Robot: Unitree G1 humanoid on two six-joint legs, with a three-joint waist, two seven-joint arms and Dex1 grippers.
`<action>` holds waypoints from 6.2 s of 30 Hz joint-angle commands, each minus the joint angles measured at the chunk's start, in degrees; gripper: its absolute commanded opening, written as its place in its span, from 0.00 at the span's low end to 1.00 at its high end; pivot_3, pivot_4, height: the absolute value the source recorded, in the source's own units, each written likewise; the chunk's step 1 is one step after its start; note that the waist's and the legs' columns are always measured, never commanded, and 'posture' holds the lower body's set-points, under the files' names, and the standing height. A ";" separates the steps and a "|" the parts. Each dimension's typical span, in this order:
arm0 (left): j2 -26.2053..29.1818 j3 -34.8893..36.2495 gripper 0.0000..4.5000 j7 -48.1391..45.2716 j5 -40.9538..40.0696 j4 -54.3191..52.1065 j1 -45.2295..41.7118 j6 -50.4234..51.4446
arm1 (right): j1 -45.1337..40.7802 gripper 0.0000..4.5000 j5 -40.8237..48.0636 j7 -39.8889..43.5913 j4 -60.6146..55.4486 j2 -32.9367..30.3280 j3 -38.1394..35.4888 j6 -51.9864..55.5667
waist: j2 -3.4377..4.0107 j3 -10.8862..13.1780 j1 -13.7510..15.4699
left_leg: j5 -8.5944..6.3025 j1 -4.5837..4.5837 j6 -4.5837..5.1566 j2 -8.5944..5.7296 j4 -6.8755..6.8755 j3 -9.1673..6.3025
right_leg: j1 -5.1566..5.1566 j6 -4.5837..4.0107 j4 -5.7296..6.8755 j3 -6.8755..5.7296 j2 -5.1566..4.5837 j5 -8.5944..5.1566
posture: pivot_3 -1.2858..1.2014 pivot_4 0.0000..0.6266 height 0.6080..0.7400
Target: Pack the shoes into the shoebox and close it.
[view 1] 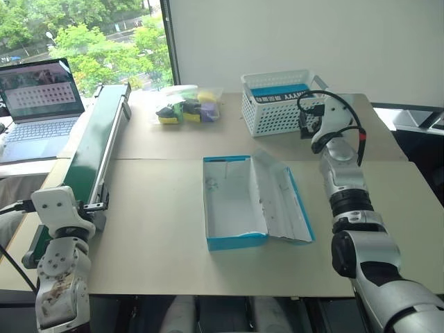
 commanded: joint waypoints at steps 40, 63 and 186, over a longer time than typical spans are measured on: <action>9.85 12.43 1.00 -12.78 -13.75 -0.54 13.18 10.55 | 14.18 0.98 14.50 40.25 -48.65 12.73 32.73 36.57 | -0.53 -0.26 0.21 | 0.14 -0.12 -0.31 1.03 -0.68 0.24 | -0.78 -0.75 -0.01 0.12 0.86 0.19 | 0.52 0.24 0.96; 9.66 12.55 1.00 -10.79 -11.47 2.45 12.26 10.66 | 14.90 0.98 13.45 36.85 -47.15 14.33 30.30 37.24 | -0.53 -0.27 -0.05 | 0.14 -0.11 -0.32 1.03 -0.68 0.24 | -0.78 -0.75 0.00 0.13 0.86 0.20 | 0.52 0.24 0.96; -4.23 -19.34 0.00 -3.75 -22.83 -9.91 -12.29 16.83 | -2.03 0.63 61.36 2.02 -26.97 31.94 -8.82 65.51 | -0.70 -0.15 -0.10 | 0.26 -0.45 -0.43 1.00 -0.62 0.19 | -0.85 -0.69 0.04 0.13 0.96 0.25 | 0.52 0.24 0.96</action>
